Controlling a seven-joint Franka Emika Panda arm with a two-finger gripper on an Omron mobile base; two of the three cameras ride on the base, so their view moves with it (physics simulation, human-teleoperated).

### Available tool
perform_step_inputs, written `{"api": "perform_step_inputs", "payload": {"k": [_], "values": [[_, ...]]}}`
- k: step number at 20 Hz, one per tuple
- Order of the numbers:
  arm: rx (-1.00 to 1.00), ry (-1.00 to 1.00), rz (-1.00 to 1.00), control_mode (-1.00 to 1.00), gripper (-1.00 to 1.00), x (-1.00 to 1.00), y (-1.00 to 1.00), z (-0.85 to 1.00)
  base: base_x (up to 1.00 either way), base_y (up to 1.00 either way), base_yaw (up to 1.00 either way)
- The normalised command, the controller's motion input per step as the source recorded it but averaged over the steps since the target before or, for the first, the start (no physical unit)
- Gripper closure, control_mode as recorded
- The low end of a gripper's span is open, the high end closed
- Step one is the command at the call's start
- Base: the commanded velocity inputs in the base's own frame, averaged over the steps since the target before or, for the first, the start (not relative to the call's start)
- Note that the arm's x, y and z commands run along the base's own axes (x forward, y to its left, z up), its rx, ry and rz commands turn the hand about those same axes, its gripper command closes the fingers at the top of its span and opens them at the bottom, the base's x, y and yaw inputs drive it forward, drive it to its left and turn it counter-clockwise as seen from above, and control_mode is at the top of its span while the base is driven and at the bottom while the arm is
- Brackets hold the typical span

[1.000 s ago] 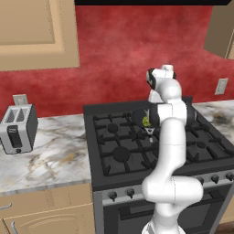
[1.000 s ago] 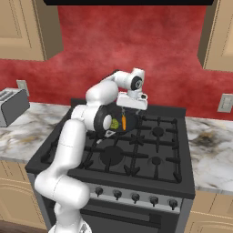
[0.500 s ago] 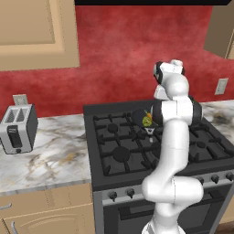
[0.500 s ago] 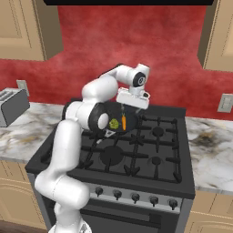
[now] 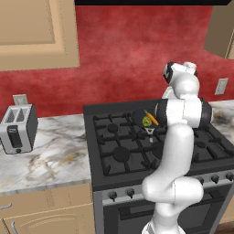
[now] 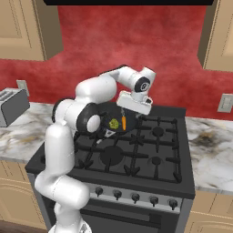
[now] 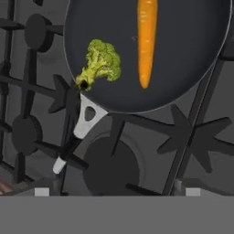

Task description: Put the carrot and broccoli in the pan. Then turn on the rear center burner and set the heat to medium.

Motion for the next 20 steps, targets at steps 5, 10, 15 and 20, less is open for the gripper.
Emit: {"api": "perform_step_inputs", "payload": {"k": [5, 10, 15, 20], "values": [[0.09, -0.18, 0.0, -1.0, -1.0, -0.7, -0.18, 0.0, 0.0, 0.0, 0.0], [0.07, -0.16, 0.0, -1.0, -1.0, -0.71, -0.42, 0.02, 0.0, 0.0, 0.0], [0.06, -0.17, 0.0, -1.0, -1.0, -0.74, -0.45, 0.06, 0.0, 0.0, 0.0], [0.06, -0.22, 0.0, -1.0, -1.0, -0.8, -0.37, 0.11, 0.0, 0.0, 0.0]]}}
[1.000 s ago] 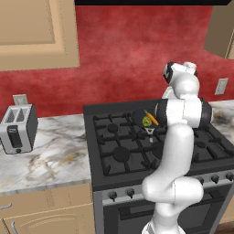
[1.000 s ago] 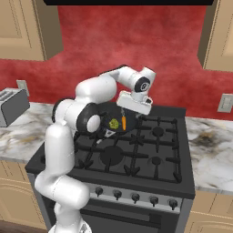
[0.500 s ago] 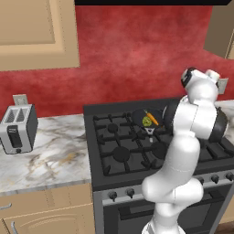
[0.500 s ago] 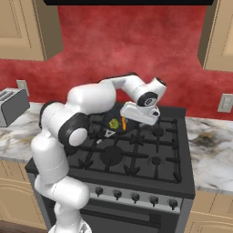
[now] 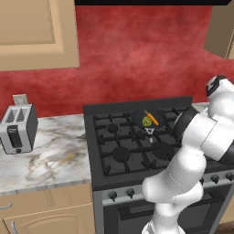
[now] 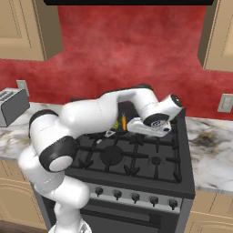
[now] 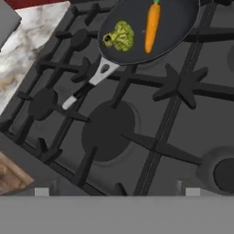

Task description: Put the carrot and broccoli in the pan. Then turn on the rear center burner and set the heat to medium.

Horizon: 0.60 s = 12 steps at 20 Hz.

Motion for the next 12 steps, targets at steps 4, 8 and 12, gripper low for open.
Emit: {"api": "perform_step_inputs", "payload": {"k": [4, 8, 12], "values": [[0.05, -0.24, 0.0, -1.0, -1.0, -0.81, -0.37, 0.07, 0.0, 0.0, 0.0], [0.05, -0.25, 0.0, -1.0, -1.0, -0.86, -0.21, 0.01, 0.0, 0.0, 0.0], [0.06, -0.3, 0.0, -1.0, -1.0, -0.94, -0.09, 0.0, 0.0, 0.0, 0.0]]}}
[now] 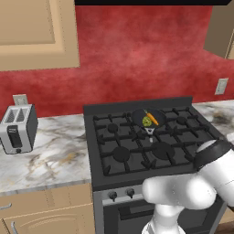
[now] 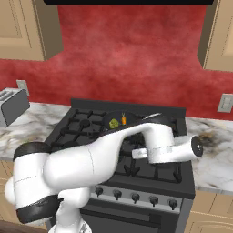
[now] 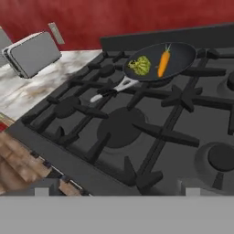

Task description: Put the carrot and broccoli in the pan. Then turn on the rear center burner and set the heat to medium.

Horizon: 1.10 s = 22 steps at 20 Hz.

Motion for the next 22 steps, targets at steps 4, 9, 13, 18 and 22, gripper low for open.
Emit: {"api": "perform_step_inputs", "payload": {"k": [4, 9, 13, 18, 22], "values": [[0.04, -0.29, 0.0, -1.0, -1.0, -0.88, -0.07, -0.09, 0.0, 0.0, 0.0], [0.04, -0.24, 0.0, -1.0, -1.0, -0.76, 0.0, -0.18, 0.0, 0.0, 0.0], [0.04, -0.18, -0.01, -1.0, -1.0, -0.61, 0.0, -0.29, 0.0, 0.0, 0.0], [0.03, -0.11, -0.03, -1.0, -1.0, -0.31, 0.0, -0.25, 0.0, 0.0, 0.0], [0.04, -0.04, -0.11, -1.0, -1.0, -0.04, 0.0, -0.23, 0.0, 0.0, 0.0]]}}
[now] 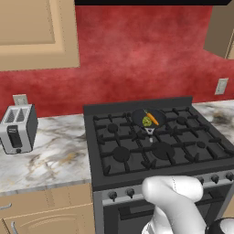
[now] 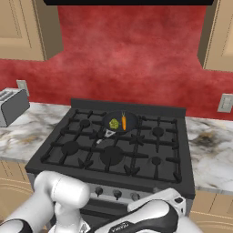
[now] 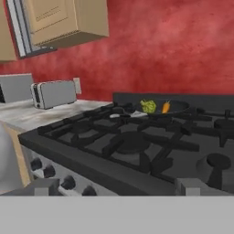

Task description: Put the carrot and broccoli in the pan. Then turn on the rear center burner and set the heat to medium.

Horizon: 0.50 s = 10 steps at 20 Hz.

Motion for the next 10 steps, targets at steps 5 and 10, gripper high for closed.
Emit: {"api": "perform_step_inputs", "payload": {"k": [5, 10], "values": [[0.01, 0.0, -0.19, -1.0, -1.0, 0.01, 0.01, -0.33, 0.0, 0.0, 0.0], [0.0, 0.0, -0.24, -1.0, -1.0, 0.03, 0.09, -0.55, 0.0, 0.0, 0.0]]}}
